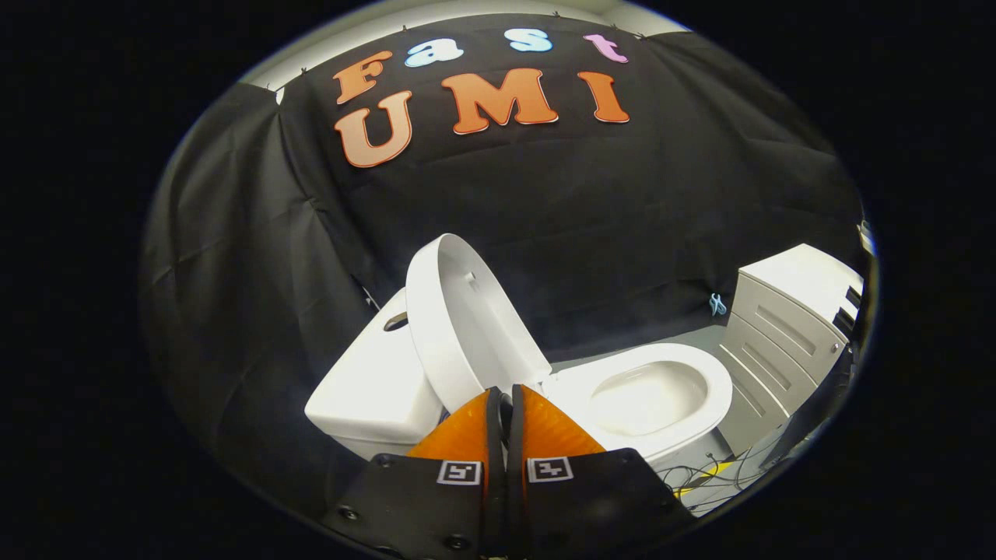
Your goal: Open the toilet lid.
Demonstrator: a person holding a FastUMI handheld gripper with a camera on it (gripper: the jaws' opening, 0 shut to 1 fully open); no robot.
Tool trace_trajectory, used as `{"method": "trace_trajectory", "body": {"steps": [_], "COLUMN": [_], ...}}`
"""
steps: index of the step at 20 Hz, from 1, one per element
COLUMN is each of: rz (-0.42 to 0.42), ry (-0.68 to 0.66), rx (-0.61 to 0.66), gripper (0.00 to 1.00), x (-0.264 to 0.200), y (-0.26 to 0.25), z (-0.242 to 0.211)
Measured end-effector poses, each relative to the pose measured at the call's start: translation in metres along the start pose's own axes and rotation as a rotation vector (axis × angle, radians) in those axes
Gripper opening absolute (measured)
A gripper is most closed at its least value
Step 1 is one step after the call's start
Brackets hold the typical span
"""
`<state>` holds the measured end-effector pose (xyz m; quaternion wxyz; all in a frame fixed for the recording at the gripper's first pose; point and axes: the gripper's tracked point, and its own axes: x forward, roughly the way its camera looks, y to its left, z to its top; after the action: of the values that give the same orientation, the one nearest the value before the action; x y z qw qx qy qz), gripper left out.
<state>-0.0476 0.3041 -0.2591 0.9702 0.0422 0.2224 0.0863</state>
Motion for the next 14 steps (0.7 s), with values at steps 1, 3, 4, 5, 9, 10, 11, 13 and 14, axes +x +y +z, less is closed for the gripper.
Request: {"method": "trace_trajectory", "body": {"steps": [1, 3, 4, 5, 9, 10, 11, 13, 14], "rz": [0.006, 0.018, 0.018, 0.019, 0.061, 0.057, 0.054, 0.063, 0.062], "ry": [0.004, 0.008, 0.007, 0.008, 0.032, 0.030, 0.023, 0.003, -0.008], "rx": [-0.004, -0.011, -0.012, -0.010, 0.027, 0.033, 0.039, 0.050, 0.049], "gripper": [0.08, 0.08, 0.09, 0.09, 0.23, 0.28, 0.35, 0.54, 0.64], "x": [0.000, -0.002, 0.000, 0.000, -0.003, -0.005, -0.006, -0.010, -0.011], "y": [0.002, 0.003, 0.002, 0.002, 0.005, 0.001, -0.002, -0.004, -0.007], "z": [-0.001, -0.003, -0.002, -0.002, -0.004, -0.002, 0.002, 0.012, 0.017]}}
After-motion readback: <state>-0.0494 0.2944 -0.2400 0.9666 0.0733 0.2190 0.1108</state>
